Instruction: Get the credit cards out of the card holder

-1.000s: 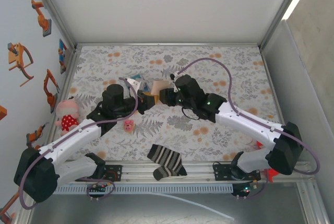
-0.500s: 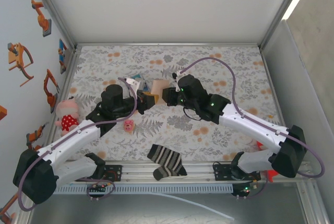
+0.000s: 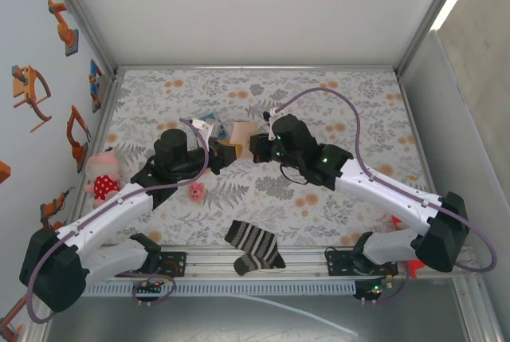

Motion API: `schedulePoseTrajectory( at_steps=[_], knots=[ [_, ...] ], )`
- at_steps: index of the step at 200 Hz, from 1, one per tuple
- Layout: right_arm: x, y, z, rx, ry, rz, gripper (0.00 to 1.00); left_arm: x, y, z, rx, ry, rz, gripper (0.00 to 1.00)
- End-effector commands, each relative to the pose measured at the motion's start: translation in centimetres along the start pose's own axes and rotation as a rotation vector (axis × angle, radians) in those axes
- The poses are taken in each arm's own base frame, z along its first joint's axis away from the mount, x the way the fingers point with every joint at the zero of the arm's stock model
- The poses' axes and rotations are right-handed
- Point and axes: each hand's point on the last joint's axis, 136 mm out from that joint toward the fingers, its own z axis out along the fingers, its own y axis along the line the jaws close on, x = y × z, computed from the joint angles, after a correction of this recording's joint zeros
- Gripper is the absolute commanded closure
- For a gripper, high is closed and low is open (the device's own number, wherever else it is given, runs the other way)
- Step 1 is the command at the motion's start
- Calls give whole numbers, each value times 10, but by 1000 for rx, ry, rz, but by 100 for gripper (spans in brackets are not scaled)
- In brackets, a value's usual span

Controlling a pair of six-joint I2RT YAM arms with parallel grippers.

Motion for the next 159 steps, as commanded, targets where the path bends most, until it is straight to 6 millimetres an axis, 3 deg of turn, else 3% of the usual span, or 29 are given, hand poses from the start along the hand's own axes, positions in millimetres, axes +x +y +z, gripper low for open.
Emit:
schedulePoseTrajectory(
  at_steps=[1,159],
  knots=[
    [1,-16,0,68,-5,-9,100,-25,-21,-10,60,-81,41,100],
    [0,-33,-17,146,-21,-39,100,-27,-16,-16,40,-93,30,100]
  ],
)
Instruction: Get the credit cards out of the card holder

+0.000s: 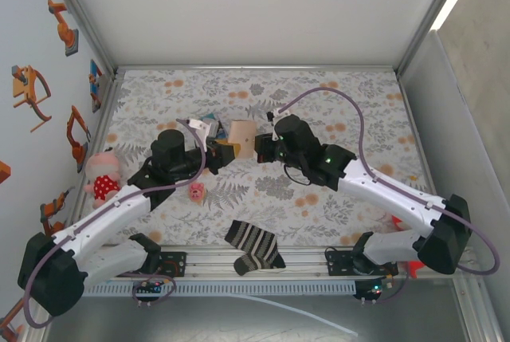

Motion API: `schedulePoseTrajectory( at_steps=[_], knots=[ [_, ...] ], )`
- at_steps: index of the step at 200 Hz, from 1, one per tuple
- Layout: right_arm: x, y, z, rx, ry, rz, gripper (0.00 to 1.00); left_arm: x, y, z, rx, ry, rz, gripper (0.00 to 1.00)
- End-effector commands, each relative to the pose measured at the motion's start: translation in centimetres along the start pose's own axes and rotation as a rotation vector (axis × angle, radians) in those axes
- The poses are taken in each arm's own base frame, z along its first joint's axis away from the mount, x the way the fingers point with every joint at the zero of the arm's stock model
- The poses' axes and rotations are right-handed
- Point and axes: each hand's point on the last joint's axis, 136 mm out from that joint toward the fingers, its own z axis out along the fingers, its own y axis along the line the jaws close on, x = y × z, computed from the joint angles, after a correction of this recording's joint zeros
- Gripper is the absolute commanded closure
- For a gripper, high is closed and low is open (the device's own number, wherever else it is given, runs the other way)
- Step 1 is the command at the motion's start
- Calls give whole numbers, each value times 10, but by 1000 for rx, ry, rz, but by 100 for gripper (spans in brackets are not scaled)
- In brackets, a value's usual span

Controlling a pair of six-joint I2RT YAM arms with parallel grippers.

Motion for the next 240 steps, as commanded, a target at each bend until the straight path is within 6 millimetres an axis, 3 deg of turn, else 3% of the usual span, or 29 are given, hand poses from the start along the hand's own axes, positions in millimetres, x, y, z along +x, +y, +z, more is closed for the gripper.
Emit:
schedulePoseTrajectory(
  at_steps=[1,45,60,76,113,146,192,240],
  knots=[
    [0,-19,-8,80,-14,-16,100,-22,-15,-9,47,-71,30,100],
    [-3,-26,-16,79,-34,-9,100,-21,-11,-12,39,-66,27,100],
    [-6,-26,-22,56,-53,-10,78,-20,-8,-15,37,-67,23,100],
    [-8,-22,-28,4,-78,-13,61,-21,-9,-19,50,-70,21,100],
    [-7,-9,-40,-172,-127,-23,40,-22,-25,-26,142,-58,35,100],
    [-7,18,-56,-366,-171,-84,23,-24,-36,-29,194,-45,22,100],
    [-6,39,-66,-480,-169,-142,22,-24,-55,-34,294,-26,24,100],
    [-3,34,-69,-467,-182,-149,35,-27,-71,-44,365,-31,33,100]
  ],
)
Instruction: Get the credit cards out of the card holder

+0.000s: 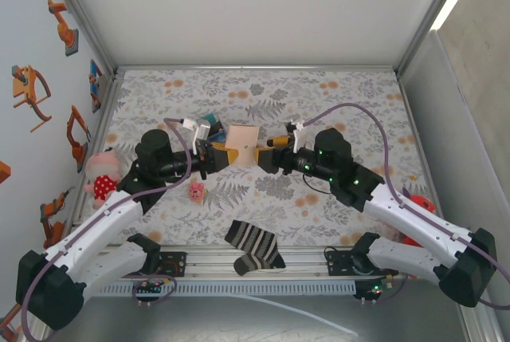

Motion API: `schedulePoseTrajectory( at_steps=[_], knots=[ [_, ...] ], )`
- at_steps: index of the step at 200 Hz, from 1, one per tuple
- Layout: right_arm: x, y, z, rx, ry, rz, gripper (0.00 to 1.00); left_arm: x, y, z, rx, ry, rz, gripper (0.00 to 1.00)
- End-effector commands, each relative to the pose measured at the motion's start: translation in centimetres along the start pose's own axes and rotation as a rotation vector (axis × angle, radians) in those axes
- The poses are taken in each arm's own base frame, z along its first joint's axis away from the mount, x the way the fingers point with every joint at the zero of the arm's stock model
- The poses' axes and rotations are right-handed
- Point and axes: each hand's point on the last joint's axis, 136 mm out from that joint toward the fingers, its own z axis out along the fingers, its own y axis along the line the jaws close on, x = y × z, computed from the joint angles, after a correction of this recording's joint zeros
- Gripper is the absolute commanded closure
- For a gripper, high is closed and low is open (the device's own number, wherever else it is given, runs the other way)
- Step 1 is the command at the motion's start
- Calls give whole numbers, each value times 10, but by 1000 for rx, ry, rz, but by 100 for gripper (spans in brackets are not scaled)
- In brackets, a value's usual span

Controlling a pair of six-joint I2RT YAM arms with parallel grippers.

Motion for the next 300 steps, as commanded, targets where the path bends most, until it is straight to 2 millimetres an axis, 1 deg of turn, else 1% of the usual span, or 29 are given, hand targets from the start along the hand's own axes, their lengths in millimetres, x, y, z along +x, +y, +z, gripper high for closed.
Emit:
schedulePoseTrajectory(
  at_steps=[1,20,37,51,83,119,156,180,206,253,280,291,300],
  knots=[
    [-8,9,-8,-38,-47,-33,35,-17,-27,-7,94,-43,50,100],
    [-6,8,-12,-39,-62,-35,39,-20,-34,-8,132,-48,42,100],
    [-4,8,-16,-46,-68,-35,47,-22,-40,-8,173,-56,32,100],
    [-4,13,-19,-73,-74,-41,51,-22,-43,-8,191,-59,23,100],
    [-7,21,-26,-113,-102,-51,52,-23,-47,-7,224,-47,0,100],
    [-9,30,-25,-162,-104,-50,52,-22,-52,-6,258,-32,-14,100],
    [-12,35,-21,-198,-104,-52,57,-18,-60,-6,293,-14,-4,100],
    [-14,41,-18,-233,-106,-51,59,-16,-67,-6,318,-2,8,100],
    [-14,47,-16,-273,-102,-50,63,-12,-71,-4,341,10,19,100],
    [-16,68,-23,-402,-113,-64,67,-13,-77,0,364,17,25,100],
    [-17,72,-23,-429,-112,-57,77,-14,-77,3,368,25,14,100],
    [-17,72,-21,-427,-107,-52,80,-13,-76,5,367,31,6,98],
    [-16,71,-20,-426,-101,-47,85,-12,-74,7,364,38,-2,97]
  ],
)
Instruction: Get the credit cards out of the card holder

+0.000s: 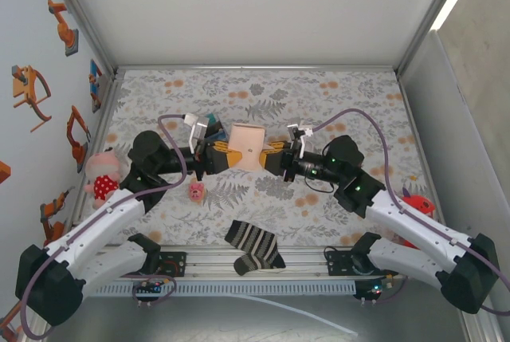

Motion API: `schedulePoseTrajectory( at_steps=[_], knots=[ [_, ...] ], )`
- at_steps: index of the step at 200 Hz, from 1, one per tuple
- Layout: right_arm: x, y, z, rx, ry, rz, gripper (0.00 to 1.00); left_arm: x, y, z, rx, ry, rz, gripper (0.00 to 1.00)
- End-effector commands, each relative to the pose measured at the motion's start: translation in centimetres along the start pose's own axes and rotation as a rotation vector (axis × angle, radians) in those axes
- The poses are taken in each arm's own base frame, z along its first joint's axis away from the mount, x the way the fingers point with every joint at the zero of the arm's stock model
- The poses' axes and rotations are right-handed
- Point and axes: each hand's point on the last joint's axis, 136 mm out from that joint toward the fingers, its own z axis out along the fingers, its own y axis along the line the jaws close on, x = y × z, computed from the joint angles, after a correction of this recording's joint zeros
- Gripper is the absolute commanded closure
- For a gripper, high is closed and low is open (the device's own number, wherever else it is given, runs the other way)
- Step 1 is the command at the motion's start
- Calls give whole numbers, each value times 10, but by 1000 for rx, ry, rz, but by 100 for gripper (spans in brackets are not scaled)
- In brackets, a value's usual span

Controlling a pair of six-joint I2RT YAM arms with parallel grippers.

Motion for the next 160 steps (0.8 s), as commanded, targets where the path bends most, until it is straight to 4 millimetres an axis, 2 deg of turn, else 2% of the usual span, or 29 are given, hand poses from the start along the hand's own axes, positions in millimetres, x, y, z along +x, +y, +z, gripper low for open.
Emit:
schedulePoseTrajectory(
  at_steps=[1,23,51,64,79,92,112,160],
  knots=[
    [-9,23,5,-109,-23,-28,85,8,-10,10,62,55,-26,97],
    [-10,20,7,-93,-21,-23,100,9,-4,12,42,64,-49,93],
    [-11,9,3,-14,-25,-9,100,12,8,11,-23,75,-72,74],
    [-12,4,1,29,-25,-4,100,15,13,10,-61,81,-76,61],
    [-13,-2,-3,75,-29,1,100,17,19,8,-97,88,-83,53],
    [-13,-6,-6,112,-30,6,100,19,24,9,-116,90,-90,43],
    [-14,-15,-8,175,-24,10,100,17,28,12,-118,83,-106,38],
    [-13,-34,-12,300,-3,35,100,17,37,17,-132,83,-118,17]
  ],
)
